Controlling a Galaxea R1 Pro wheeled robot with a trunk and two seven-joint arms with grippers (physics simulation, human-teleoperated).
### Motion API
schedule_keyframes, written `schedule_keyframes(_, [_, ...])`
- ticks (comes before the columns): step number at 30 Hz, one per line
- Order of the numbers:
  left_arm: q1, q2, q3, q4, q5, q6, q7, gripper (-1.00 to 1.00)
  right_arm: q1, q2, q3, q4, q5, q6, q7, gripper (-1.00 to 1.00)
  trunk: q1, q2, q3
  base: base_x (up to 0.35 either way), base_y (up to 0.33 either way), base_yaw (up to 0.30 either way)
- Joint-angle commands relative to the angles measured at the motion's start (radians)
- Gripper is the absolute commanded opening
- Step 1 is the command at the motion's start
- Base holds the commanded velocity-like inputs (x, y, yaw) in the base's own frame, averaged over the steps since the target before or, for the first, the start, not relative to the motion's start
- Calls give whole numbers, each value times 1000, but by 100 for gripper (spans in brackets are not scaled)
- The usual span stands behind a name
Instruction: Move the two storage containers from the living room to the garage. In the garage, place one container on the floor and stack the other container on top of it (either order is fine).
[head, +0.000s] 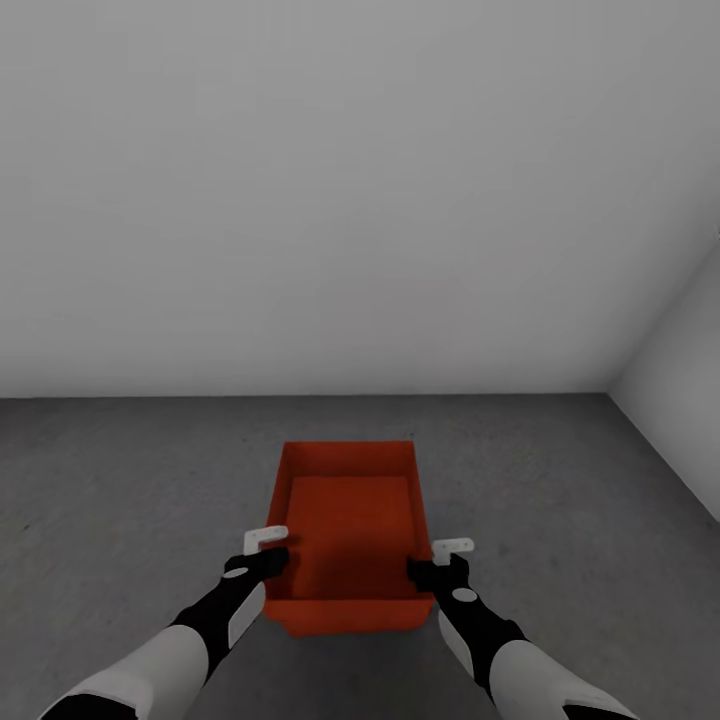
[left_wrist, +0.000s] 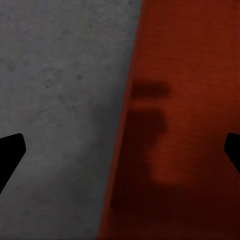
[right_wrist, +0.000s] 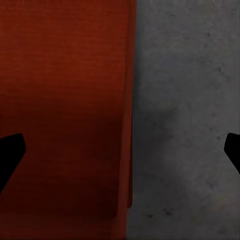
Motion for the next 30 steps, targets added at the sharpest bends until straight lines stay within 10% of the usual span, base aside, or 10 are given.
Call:
schedule_keyframes(1, [0, 1, -9, -2, 9, 2, 7, 100, -1, 1, -8, 1, 10, -4, -2, 100, -4, 7, 3, 0, 0, 0])
schedule_keyframes(11, [0, 37, 48, -9, 6, 3, 7, 100, -1, 1, -10, -20, 9, -4, -1, 100, -42, 77, 34, 0, 0, 0])
schedule_keyframes(20, [1, 137, 137, 11, 9, 5, 7, 100, -1, -9, -37, -104, 9, -2, -2, 100, -77, 140, 62, 0, 0, 0])
schedule_keyframes(26, [1, 191, 144, 159, 11, 0, 0, 100, -1, -152, -167, -106, 5, 1, 8, 100, -100, 182, 81, 0, 0, 0])
schedule_keyframes(30, [1, 193, 145, 211, 12, -4, -2, 100, -1, -190, -186, -55, 5, 1, 9, 100, -115, 210, 93, 0, 0, 0])
